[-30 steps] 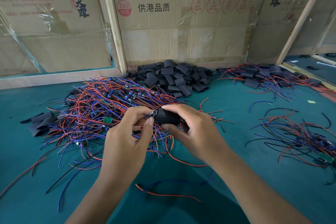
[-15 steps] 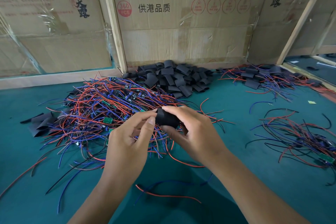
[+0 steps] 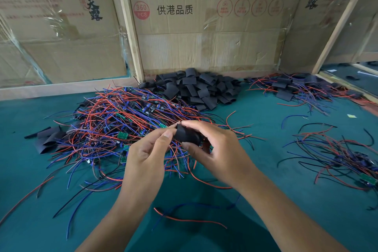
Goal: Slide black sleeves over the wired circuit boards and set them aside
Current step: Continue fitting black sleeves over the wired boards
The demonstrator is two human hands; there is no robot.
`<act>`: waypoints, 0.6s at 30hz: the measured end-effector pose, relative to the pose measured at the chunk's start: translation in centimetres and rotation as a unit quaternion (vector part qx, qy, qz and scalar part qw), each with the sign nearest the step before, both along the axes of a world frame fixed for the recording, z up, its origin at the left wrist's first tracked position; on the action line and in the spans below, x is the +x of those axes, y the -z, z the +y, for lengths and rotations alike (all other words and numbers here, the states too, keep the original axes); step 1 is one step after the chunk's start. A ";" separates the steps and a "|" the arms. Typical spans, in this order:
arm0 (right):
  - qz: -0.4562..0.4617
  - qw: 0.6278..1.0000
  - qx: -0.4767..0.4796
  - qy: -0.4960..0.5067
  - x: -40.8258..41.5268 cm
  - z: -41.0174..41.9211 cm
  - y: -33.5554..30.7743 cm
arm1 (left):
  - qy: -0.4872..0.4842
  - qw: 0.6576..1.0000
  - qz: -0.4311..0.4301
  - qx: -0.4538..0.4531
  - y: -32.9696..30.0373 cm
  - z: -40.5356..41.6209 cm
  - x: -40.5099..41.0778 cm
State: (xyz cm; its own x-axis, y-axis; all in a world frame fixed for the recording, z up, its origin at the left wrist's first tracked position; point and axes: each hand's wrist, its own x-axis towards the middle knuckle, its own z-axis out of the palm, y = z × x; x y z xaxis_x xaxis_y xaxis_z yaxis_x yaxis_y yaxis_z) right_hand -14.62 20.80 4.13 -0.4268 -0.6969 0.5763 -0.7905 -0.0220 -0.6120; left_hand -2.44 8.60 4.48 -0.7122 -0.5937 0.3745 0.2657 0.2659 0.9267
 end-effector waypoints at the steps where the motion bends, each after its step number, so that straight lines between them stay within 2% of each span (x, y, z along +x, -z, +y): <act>1: -0.008 1.000 0.005 -0.006 0.0 0.1 0.0 | 0.002 1.000 0.001 -0.001 0.0 0.0 0.0; 7: 0.025 1.000 0.012 -0.009 0.2 -0.1 0.1 | 0.013 1.000 -0.014 0.003 0.3 -0.2 0.0; 15: 0.089 0.994 0.031 0.060 -0.2 -0.1 0.5 | -0.002 0.999 -0.027 -0.044 0.8 -0.1 0.0; 18: 0.103 0.991 0.014 0.086 -0.9 0.1 0.1 | -0.025 0.991 -0.055 -0.120 1.1 -0.3 0.1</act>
